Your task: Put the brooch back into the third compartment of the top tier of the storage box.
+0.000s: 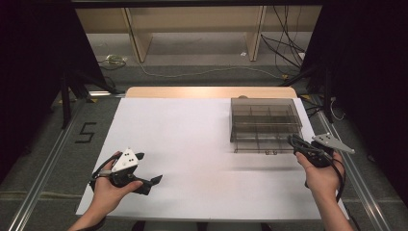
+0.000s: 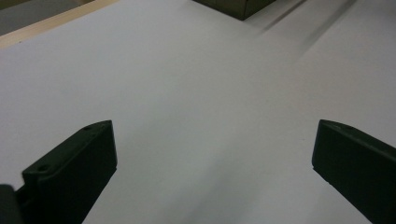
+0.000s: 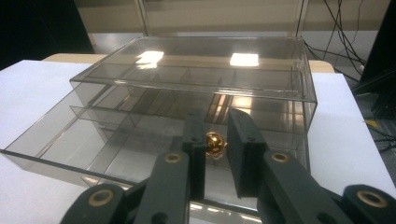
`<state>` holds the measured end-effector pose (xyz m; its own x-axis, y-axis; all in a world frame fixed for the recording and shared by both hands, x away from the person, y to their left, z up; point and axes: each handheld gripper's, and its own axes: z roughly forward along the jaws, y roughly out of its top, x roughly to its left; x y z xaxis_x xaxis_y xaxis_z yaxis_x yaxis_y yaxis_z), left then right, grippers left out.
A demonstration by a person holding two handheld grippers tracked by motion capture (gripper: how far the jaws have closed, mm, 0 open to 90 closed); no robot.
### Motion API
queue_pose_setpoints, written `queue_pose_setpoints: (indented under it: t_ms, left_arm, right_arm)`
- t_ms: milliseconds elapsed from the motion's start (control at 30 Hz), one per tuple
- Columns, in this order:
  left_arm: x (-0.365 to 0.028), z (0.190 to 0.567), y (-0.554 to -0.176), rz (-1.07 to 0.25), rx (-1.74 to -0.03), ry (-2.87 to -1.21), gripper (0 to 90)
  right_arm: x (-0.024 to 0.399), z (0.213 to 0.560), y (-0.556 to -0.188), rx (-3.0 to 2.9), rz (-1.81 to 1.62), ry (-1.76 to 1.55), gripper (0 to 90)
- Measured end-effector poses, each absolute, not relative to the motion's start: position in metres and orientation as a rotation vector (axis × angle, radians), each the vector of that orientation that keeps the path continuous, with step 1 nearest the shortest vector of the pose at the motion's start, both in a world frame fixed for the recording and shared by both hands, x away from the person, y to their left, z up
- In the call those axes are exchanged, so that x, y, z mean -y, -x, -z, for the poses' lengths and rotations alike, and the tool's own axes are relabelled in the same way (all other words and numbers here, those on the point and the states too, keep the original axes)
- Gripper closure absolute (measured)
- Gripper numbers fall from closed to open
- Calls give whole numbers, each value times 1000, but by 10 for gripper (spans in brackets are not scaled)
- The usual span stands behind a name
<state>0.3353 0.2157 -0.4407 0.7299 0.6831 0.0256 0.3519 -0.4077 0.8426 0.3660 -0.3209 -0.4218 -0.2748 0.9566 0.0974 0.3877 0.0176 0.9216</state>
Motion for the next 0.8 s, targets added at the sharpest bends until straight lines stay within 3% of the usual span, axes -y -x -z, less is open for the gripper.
queue_pose_setpoints:
  t_ms: [800]
  left_arm:
    - [-214, 442, -336, -459, -788, -2031, 0]
  right_arm:
    - [327, 420, -377, -1687, -1196, -1380, 786]
